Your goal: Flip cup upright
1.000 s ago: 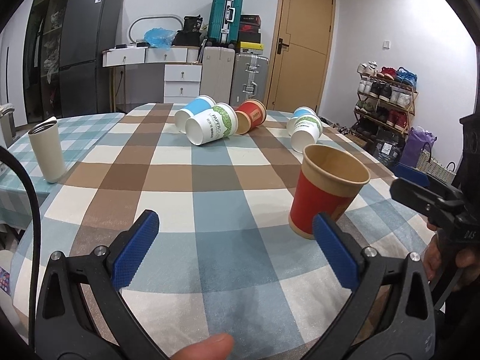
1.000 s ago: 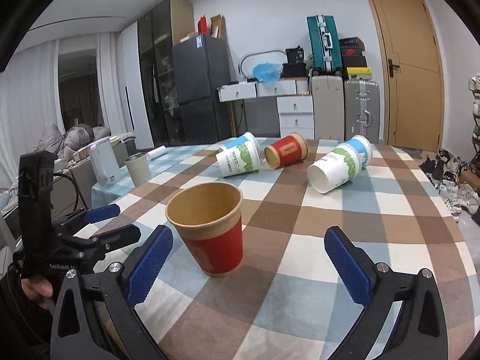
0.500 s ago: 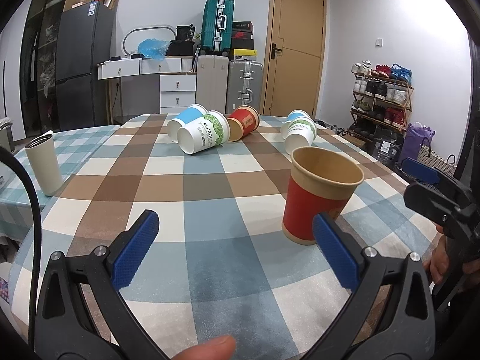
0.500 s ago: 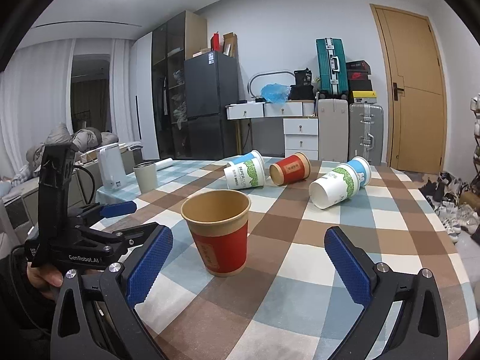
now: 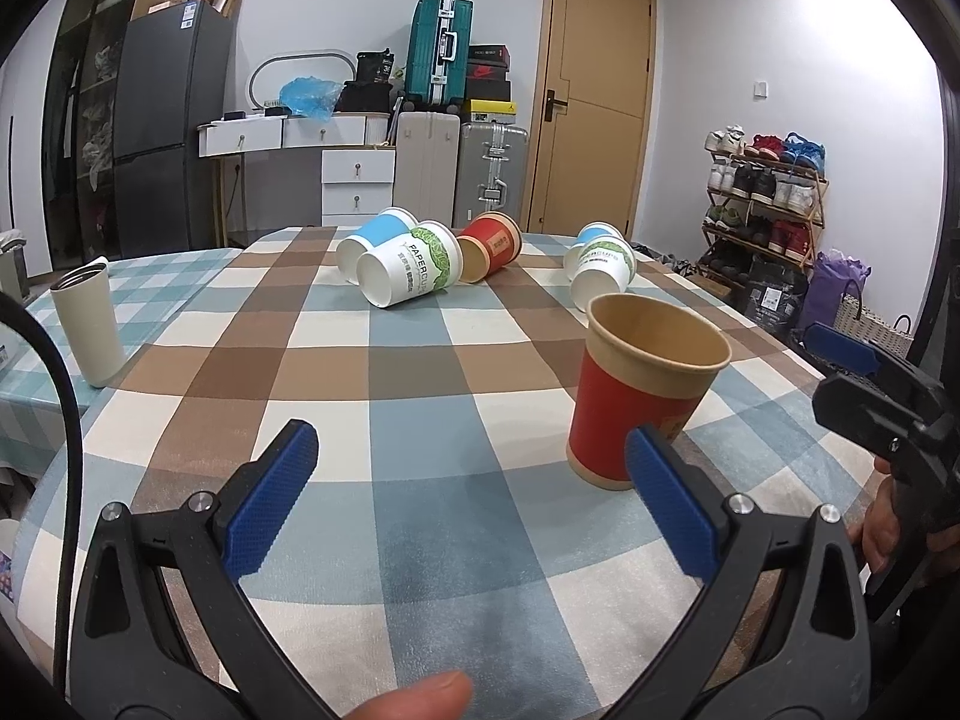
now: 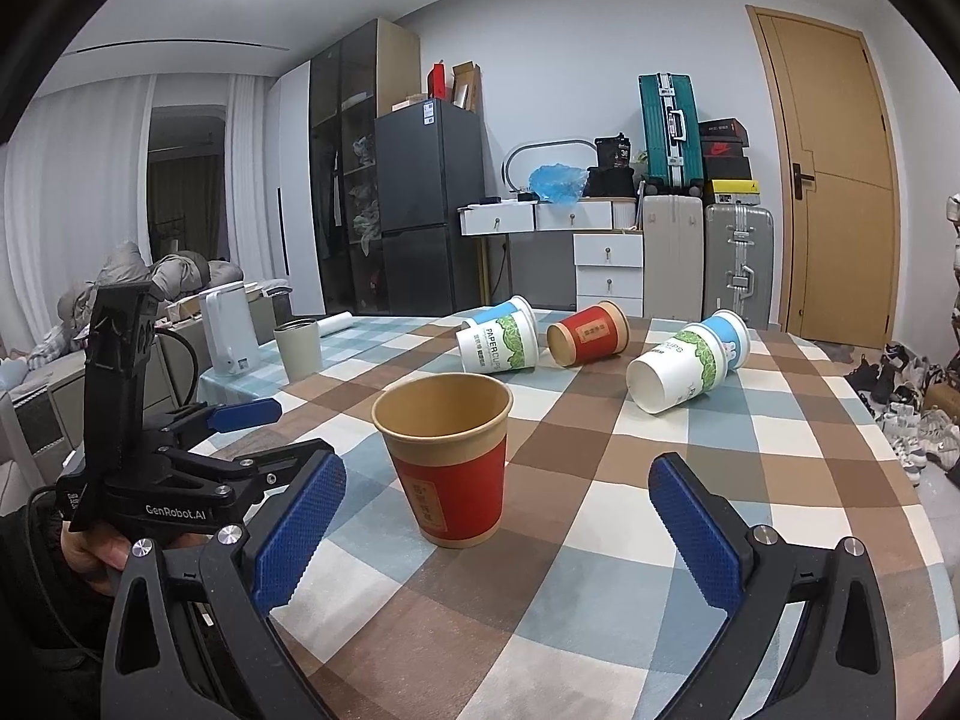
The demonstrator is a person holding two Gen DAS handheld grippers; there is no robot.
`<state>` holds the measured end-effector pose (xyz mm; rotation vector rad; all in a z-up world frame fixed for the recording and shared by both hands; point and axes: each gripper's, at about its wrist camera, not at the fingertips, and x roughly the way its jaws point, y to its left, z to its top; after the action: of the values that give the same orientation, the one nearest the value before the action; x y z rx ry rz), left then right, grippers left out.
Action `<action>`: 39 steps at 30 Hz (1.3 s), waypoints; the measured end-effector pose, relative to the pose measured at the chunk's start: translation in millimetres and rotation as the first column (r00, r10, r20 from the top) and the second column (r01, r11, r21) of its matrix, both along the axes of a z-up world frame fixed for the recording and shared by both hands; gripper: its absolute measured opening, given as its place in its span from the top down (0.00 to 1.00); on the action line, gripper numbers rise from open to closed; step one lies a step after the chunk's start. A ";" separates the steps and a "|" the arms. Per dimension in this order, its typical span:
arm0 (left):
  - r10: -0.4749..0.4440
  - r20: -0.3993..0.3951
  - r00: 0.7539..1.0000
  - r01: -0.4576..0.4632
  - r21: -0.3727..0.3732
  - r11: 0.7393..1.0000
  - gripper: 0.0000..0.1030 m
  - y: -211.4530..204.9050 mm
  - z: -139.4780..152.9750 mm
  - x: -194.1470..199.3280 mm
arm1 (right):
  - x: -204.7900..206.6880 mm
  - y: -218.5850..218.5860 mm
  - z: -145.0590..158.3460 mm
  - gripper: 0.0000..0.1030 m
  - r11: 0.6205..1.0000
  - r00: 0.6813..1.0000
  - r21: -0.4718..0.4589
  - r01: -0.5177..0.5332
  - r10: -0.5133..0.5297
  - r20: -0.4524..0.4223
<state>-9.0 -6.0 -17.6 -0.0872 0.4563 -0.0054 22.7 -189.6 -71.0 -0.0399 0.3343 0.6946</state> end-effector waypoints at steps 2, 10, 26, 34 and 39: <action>0.001 -0.001 1.000 -0.001 0.001 1.000 0.01 0.4 0.0 -0.1 | 0.8 1.1 -0.4 0.00 1.000 1.000 -0.008 0.003 -0.003 -0.002; 0.003 0.000 1.000 -0.003 -0.004 1.000 0.01 0.4 -0.6 0.3 | 2.9 0.7 -0.1 0.00 1.000 1.000 -0.007 0.009 -0.010 -0.014; -0.002 0.000 1.000 0.002 -0.004 1.000 0.01 1.1 -1.7 -0.1 | 5.9 -0.8 -1.4 0.00 1.000 1.000 -0.010 0.018 -0.018 -0.016; -0.002 0.002 1.000 0.002 -0.005 1.000 0.01 1.3 -1.6 -0.1 | 9.2 -1.8 -3.1 0.00 1.000 1.000 -0.012 0.016 -0.016 -0.025; -0.002 0.001 1.000 0.002 -0.004 1.000 0.01 1.1 -1.5 0.0 | 9.2 -1.5 -3.9 0.00 1.000 1.000 -0.015 0.018 -0.018 -0.025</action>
<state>-9.0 -4.9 -19.1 -0.0907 0.4559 -0.0084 31.9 -191.1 -74.9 -0.0424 0.3639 0.6755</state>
